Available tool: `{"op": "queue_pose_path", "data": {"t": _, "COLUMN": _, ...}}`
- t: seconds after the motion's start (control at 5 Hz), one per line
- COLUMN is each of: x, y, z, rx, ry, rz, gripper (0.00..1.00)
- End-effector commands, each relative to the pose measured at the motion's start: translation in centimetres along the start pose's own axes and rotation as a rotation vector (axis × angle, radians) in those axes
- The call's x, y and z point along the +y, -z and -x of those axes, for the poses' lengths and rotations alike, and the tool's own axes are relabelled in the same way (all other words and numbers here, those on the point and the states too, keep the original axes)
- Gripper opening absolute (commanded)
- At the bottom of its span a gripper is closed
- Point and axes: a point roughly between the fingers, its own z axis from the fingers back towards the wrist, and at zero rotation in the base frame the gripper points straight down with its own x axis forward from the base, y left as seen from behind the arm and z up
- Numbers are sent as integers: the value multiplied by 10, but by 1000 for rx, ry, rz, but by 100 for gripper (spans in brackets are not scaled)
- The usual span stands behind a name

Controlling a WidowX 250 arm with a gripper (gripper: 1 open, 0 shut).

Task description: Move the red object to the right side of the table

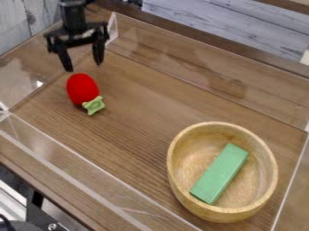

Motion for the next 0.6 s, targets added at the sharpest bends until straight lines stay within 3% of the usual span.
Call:
{"op": "queue_pose_path", "data": {"t": 0.0, "x": 4, "y": -1, "z": -3, "rx": -47, "ry": 47, "rz": 1, "gripper": 100}}
{"op": "queue_pose_path", "data": {"t": 0.2, "x": 8, "y": 6, "z": -4, "rx": -48, "ry": 98, "rz": -9, "gripper": 0}}
{"op": "queue_pose_path", "data": {"t": 0.4, "x": 7, "y": -12, "z": 4, "rx": -58, "ry": 142, "rz": 17, "gripper": 0}}
